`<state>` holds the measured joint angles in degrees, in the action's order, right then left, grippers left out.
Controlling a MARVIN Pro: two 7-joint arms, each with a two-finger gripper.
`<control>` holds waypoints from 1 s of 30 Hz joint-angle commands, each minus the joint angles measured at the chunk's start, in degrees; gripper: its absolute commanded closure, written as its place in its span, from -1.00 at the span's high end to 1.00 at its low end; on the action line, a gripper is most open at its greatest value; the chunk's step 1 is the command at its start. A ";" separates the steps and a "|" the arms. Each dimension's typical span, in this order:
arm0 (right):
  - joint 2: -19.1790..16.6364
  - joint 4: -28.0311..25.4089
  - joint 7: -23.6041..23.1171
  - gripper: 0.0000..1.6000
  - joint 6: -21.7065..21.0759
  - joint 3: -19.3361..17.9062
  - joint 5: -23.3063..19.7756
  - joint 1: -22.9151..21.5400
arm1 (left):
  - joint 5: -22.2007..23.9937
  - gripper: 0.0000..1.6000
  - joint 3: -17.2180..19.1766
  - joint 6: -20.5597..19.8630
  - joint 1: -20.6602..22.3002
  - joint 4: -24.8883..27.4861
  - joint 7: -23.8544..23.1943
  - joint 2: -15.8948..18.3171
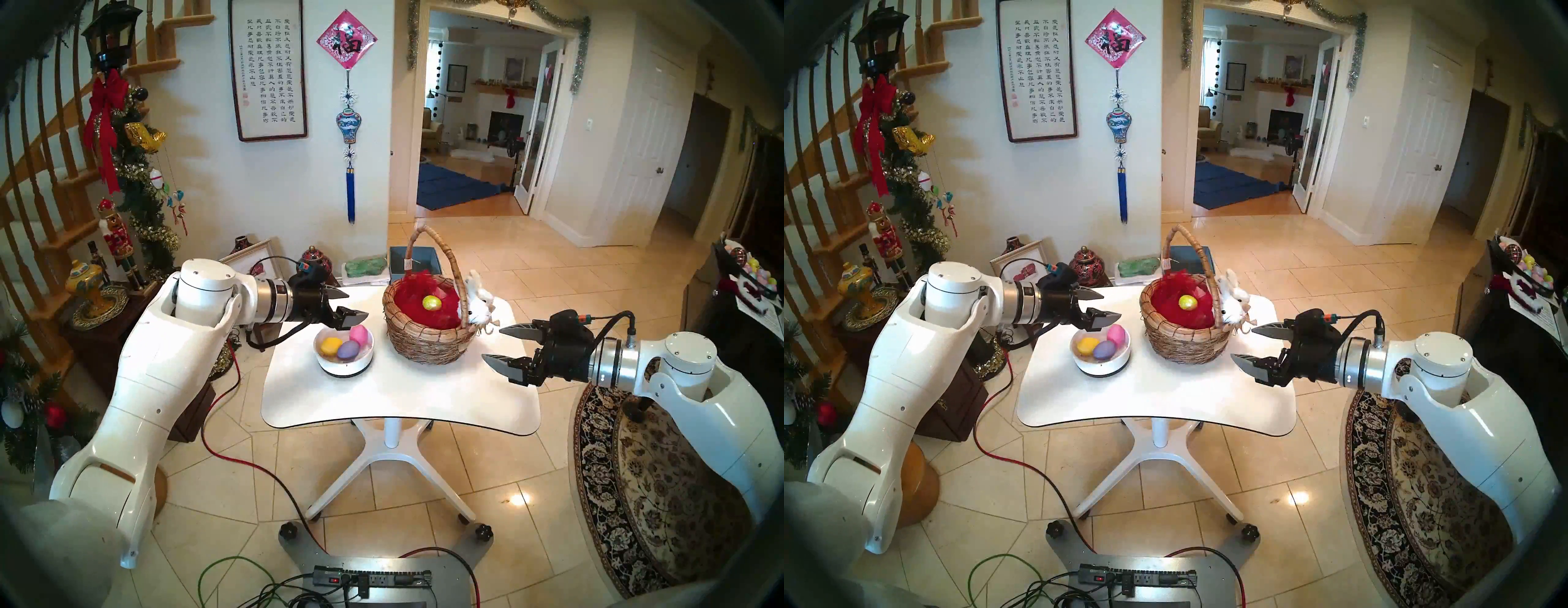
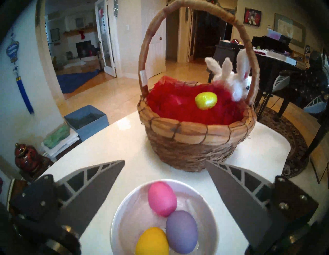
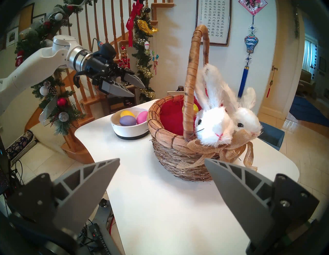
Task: Put easter egg into basket
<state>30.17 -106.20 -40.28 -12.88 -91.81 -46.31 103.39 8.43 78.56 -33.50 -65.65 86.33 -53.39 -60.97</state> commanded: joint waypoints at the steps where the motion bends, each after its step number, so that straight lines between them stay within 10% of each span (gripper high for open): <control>1: -0.10 -0.07 0.08 1.00 0.11 -0.52 -0.10 -0.06 | -1.56 1.00 0.09 1.17 -2.18 3.37 2.13 0.61; 30: -0.11 -0.08 0.09 1.00 0.11 -0.53 -0.10 -0.06 | -4.91 1.00 -3.30 -2.11 -3.57 4.65 3.59 1.52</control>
<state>30.17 -106.21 -40.27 -12.88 -91.83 -46.33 103.40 3.10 75.22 -36.10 -69.65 90.55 -49.48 -58.99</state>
